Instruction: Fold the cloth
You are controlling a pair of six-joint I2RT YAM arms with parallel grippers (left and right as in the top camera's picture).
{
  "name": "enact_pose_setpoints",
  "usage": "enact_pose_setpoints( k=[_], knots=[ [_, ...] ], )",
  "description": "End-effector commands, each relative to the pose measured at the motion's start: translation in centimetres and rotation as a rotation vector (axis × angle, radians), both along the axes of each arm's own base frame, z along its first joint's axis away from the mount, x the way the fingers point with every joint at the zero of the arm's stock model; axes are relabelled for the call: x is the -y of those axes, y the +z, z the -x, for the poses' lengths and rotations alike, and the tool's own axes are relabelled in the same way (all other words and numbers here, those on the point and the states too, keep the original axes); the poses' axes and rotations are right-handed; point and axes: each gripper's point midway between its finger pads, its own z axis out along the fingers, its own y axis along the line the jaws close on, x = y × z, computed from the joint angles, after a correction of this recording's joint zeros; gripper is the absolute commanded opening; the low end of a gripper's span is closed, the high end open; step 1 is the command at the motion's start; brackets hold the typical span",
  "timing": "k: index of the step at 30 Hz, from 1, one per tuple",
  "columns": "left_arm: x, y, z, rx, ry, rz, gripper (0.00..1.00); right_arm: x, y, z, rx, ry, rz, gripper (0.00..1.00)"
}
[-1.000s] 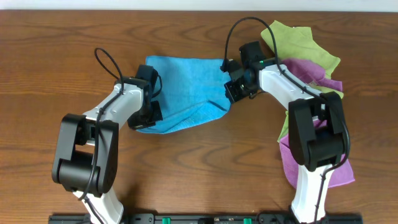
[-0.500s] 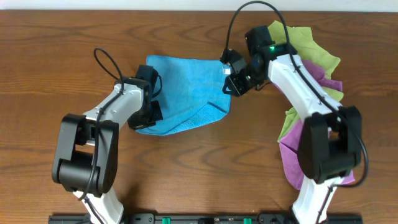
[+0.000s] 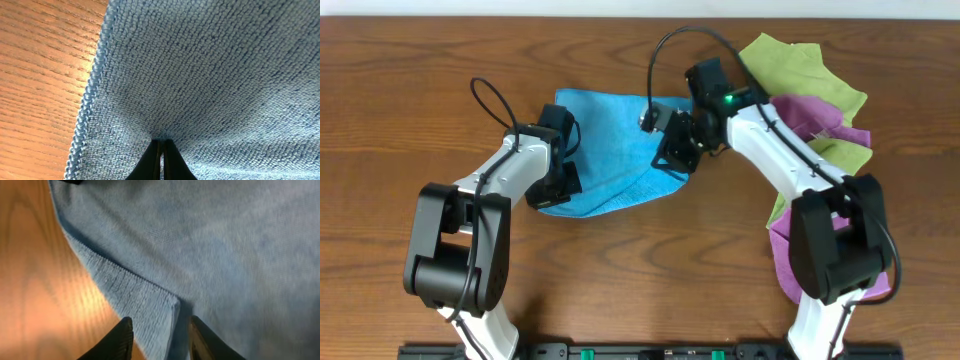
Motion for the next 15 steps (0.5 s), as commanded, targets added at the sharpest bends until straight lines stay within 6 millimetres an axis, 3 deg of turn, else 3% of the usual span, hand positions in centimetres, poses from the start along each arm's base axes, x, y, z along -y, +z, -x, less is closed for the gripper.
enact_pose_setpoints(
  k=[1,11,15],
  knots=[
    [0.1,-1.1,1.1,-0.035,0.004,-0.002,0.06,-0.6,-2.0,1.0,-0.017,0.055,-0.006,0.38],
    [0.1,-1.1,1.1,-0.036,0.004,-0.001,0.06,-0.7,-5.4,1.6,-0.087,0.06,0.021,0.37],
    [0.1,-1.1,1.1,-0.035,0.004,-0.002,0.06,-0.6,-5.4,1.7,-0.089,0.06,0.022,0.17]
  ],
)
